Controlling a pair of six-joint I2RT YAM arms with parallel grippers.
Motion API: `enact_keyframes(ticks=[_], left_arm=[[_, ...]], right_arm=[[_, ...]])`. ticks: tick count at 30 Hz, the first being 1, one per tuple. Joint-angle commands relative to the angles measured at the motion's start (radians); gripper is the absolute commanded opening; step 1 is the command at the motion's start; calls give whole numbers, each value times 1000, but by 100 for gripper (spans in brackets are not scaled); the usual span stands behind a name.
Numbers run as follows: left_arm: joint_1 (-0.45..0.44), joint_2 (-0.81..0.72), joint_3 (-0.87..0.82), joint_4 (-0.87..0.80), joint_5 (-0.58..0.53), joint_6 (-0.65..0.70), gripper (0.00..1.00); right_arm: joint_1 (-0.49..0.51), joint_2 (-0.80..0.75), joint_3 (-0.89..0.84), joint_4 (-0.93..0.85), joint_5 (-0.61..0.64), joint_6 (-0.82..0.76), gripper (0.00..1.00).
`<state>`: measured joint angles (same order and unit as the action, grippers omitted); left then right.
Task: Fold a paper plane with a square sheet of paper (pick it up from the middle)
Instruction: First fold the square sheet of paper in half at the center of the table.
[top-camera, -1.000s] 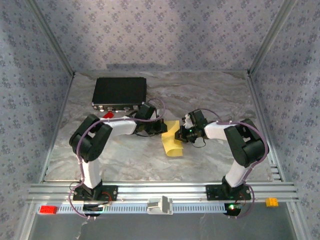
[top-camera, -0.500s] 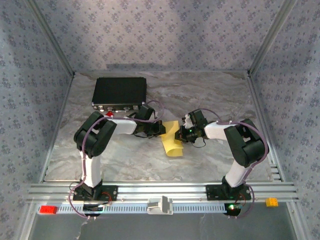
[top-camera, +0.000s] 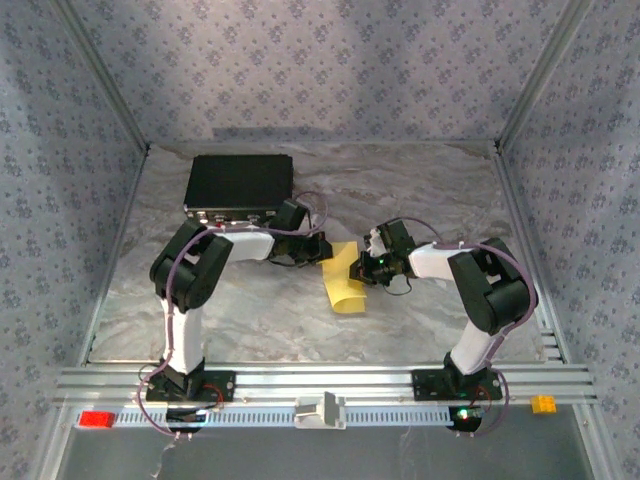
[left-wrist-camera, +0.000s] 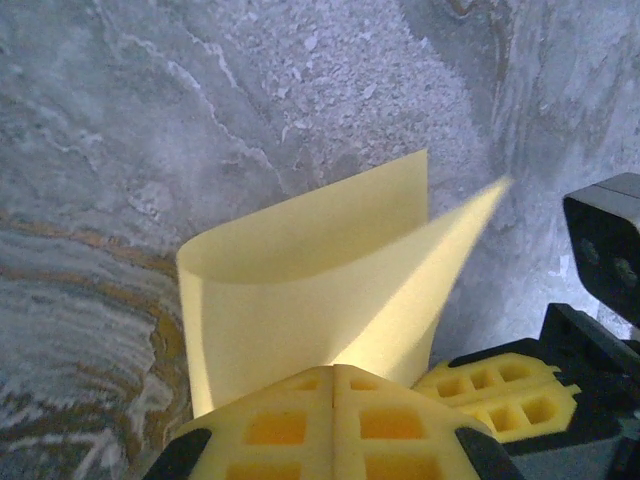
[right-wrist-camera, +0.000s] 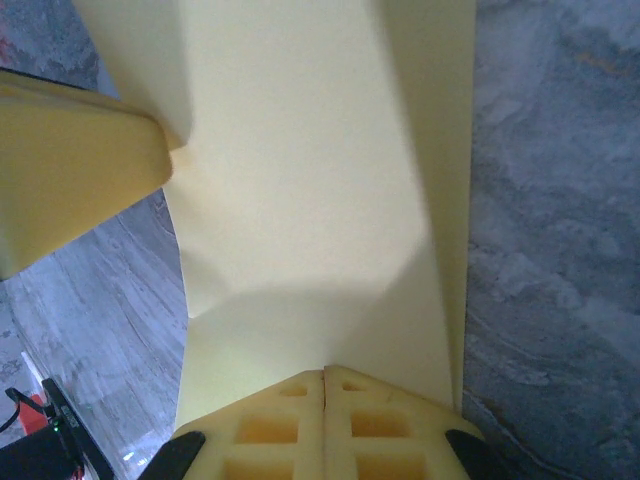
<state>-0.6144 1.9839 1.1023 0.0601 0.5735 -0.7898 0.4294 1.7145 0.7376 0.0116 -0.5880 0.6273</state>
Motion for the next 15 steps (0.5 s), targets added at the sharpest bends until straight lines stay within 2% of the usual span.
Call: enact_keyframes(ticks=[1,15], left_arm=[[9,47,19,-23,23,30,0],[59,49,34,-68,-137,17,0]], right_arm=[[-10,32,-42,-131,97,-9,0],[-8,35,-50,-129,96,-13,0]])
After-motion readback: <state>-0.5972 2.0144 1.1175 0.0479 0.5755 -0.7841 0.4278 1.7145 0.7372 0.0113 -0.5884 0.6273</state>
